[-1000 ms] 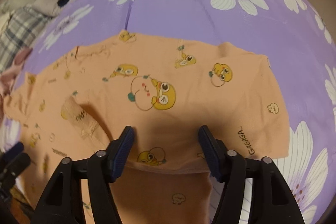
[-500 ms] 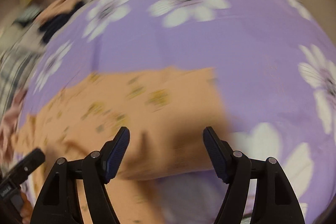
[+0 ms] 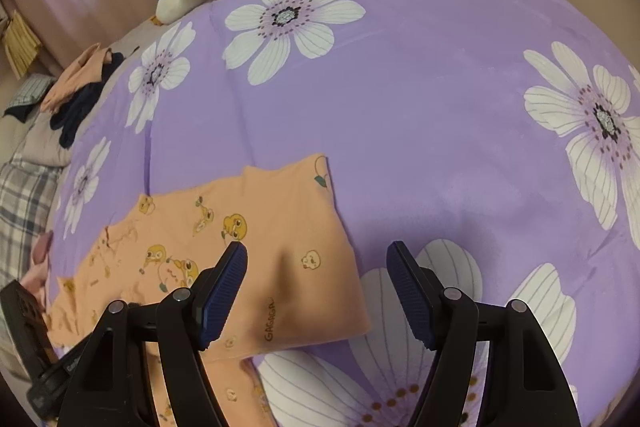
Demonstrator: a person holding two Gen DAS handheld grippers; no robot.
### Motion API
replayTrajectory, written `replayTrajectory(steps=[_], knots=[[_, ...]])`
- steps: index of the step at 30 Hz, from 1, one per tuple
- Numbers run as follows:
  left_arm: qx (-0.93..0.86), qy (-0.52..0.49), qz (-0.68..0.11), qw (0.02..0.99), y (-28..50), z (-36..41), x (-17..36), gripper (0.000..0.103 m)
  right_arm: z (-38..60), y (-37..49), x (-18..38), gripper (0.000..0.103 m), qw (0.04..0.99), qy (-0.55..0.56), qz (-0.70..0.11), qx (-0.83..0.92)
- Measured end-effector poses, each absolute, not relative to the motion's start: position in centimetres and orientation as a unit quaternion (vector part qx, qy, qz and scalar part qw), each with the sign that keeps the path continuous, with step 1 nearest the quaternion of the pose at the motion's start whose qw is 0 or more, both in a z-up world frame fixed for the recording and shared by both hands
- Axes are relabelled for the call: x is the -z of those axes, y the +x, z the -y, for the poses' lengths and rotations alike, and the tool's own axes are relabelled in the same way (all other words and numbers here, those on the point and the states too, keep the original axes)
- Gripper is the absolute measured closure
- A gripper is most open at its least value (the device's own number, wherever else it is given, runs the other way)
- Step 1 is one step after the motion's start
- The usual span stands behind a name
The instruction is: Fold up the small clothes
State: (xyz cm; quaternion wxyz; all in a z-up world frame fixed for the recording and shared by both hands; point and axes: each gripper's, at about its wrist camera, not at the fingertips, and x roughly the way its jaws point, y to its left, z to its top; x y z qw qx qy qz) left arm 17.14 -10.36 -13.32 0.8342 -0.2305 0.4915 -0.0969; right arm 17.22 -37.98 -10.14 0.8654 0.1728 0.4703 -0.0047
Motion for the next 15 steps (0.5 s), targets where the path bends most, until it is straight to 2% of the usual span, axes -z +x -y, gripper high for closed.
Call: replayTrajectory(steps=[15], knots=[[0.080,-0.207,-0.376,0.900,16.1,7.7,5.5,0.094,37.9,16.9,9.9,0.031,0.866,0.179,-0.467,-0.004]])
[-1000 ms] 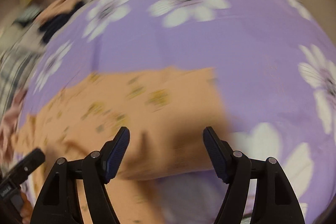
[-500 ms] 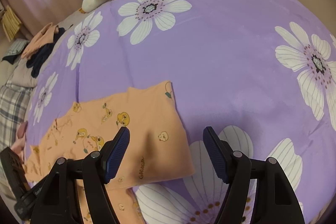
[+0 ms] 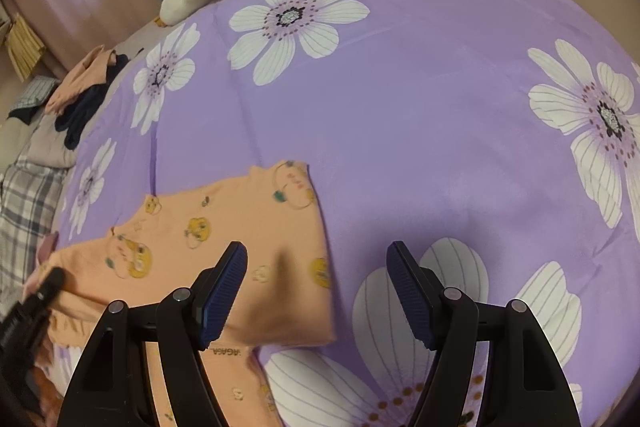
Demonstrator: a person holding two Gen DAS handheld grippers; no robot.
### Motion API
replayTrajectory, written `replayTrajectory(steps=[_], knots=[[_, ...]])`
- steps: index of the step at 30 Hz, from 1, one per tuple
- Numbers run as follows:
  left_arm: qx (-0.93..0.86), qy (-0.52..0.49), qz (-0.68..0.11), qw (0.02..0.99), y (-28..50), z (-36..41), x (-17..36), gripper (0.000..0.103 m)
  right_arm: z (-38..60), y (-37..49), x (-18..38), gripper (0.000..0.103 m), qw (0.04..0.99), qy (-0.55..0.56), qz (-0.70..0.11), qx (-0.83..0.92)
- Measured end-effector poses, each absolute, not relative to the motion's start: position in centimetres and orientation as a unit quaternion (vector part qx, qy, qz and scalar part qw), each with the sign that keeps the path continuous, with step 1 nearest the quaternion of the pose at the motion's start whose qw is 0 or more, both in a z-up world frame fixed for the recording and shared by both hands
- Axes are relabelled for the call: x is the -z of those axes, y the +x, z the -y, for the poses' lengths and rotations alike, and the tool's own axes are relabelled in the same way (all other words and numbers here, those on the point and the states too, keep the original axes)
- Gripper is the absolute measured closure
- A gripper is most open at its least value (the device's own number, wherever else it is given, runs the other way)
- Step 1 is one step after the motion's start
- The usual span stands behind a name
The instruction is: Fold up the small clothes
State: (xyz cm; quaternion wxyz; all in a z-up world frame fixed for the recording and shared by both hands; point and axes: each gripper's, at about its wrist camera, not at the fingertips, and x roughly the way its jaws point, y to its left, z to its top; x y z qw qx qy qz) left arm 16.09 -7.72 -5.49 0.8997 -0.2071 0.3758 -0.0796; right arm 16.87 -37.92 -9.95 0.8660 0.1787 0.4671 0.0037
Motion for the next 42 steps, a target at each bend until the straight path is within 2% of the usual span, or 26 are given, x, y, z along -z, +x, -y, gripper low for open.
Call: replayTrajectory(steps=[14,36,42], knots=[[0.009,-0.209,-0.362,0.909,16.0,1.1,5.2,0.094,36.5,17.2,10.3,0.031,0.861,0.177,-0.475,-0.038],[-0.044,-0.216,-0.432,0.875,15.0,-3.5,11.6,0.093,31.2,17.7,12.2,0.031,0.841,0.128,-0.516,-0.100],[-0.047,-0.205,-0.465,0.860,15.1,-3.8,13.9,0.090,30.4,17.7,12.7,0.032,0.839,0.115,-0.523,-0.103]])
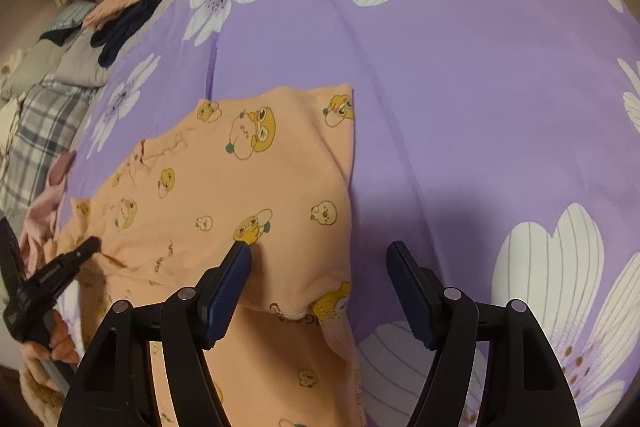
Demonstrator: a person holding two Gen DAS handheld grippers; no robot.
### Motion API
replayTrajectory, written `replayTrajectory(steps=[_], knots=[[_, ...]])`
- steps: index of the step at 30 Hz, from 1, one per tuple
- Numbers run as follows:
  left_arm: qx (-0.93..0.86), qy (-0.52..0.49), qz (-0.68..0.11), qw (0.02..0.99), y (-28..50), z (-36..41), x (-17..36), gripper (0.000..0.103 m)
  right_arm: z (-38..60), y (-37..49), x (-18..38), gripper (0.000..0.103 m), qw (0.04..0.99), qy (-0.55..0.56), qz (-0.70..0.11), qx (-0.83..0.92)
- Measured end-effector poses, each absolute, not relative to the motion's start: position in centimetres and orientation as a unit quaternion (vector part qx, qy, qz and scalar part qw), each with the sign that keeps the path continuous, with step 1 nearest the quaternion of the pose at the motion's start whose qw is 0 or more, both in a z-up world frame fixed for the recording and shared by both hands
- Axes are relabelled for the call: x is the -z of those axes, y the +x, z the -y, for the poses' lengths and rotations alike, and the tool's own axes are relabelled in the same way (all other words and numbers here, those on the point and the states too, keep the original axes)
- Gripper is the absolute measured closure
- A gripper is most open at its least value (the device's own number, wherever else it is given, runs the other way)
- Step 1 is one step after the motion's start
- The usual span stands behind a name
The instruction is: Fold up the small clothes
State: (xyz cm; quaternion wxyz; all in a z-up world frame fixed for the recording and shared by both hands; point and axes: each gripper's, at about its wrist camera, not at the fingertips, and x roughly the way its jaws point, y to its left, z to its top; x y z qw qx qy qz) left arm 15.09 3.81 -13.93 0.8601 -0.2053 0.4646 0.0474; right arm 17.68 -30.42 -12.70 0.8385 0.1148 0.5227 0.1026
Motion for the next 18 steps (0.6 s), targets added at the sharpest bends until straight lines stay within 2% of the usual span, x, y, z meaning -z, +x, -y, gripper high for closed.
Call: replayTrajectory(steps=[4,6,13,15,18], knots=[[-0.041,-0.211,-0.462,0.860,14.8,-4.1,14.2,0.089,29.9,17.6,12.8,0.034,0.841,0.106,-0.521,-0.102],[-0.036,-0.219,-0.465,0.857,14.8,-4.3,14.5,0.088,29.8,17.6,12.9,0.040,0.841,0.104,-0.521,-0.102],[-0.016,-0.232,-0.468,0.853,14.9,-4.7,14.7,0.087,28.8,17.6,13.4,0.052,0.840,0.096,-0.522,-0.116],[-0.007,-0.228,-0.474,0.851,15.2,-4.8,14.7,0.087,28.6,17.6,13.5,0.061,0.842,0.089,-0.520,-0.115],[0.014,-0.219,-0.485,0.846,15.5,-5.0,14.7,0.087,28.4,17.5,13.6,0.064,0.846,0.074,-0.517,-0.110]])
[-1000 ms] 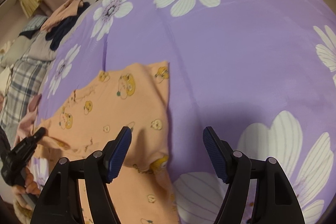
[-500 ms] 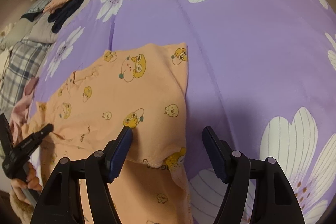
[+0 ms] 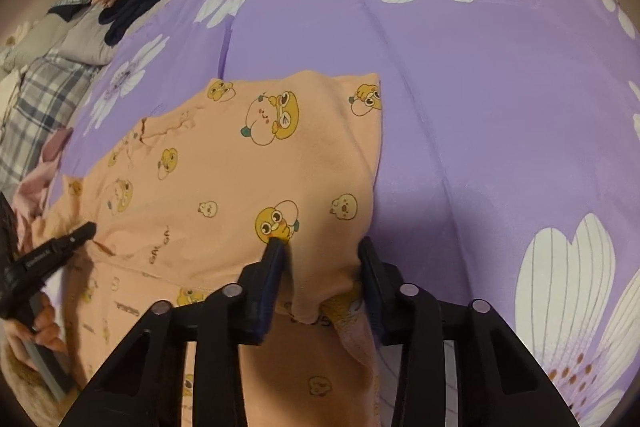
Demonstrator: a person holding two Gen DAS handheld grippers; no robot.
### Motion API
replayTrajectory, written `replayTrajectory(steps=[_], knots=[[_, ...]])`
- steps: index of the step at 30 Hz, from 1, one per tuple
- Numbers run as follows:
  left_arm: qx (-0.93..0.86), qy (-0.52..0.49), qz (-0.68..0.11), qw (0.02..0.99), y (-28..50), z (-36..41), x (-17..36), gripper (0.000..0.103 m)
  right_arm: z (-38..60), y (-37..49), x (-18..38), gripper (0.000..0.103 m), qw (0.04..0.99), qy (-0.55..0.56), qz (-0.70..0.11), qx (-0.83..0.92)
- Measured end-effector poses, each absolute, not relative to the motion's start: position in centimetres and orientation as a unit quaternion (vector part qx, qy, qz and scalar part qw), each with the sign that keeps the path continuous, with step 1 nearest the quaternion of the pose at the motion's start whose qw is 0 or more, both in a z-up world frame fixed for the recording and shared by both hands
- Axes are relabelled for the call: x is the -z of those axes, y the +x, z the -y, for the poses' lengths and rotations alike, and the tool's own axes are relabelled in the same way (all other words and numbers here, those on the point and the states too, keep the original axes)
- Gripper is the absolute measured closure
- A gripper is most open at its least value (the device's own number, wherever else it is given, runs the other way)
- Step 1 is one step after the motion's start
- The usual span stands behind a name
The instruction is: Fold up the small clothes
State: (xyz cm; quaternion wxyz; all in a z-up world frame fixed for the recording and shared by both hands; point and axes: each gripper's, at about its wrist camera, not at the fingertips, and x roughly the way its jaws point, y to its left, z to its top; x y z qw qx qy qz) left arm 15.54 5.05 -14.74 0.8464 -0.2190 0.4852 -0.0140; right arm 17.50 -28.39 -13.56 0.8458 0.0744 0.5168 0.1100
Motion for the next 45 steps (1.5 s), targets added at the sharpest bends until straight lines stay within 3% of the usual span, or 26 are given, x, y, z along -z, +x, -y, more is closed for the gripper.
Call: replayTrajectory(steps=[12,31,32,35,36,40,45], knots=[[0.048,-0.194,-0.474,0.858,15.3,-5.0,15.1,0.087,27.5,17.5,13.9,0.064,0.855,0.039,-0.508,-0.096],[0.097,-0.259,-0.449,0.849,14.7,-6.8,15.9,0.087,26.8,16.8,14.1,0.064,0.876,0.045,-0.477,-0.053],[0.098,-0.261,-0.450,0.849,14.8,-6.8,15.8,0.087,26.9,16.7,14.1,0.068,0.877,0.050,-0.475,-0.049],[0.099,-0.262,-0.453,0.846,14.8,-6.9,15.8,0.087,27.0,16.5,13.5,0.090,0.878,0.062,-0.473,-0.041],[0.100,-0.263,-0.453,0.846,14.8,-7.0,15.8,0.088,27.1,16.5,13.3,0.092,0.878,0.069,-0.472,-0.039],[0.101,-0.266,-0.452,0.845,14.8,-7.1,15.8,0.087,28.0,15.8,12.0,0.093,0.891,0.095,-0.443,-0.027],[0.099,-0.266,-0.452,0.845,14.7,-7.1,15.8,0.087,28.0,16.4,14.2,0.093,0.875,0.098,-0.474,-0.021]])
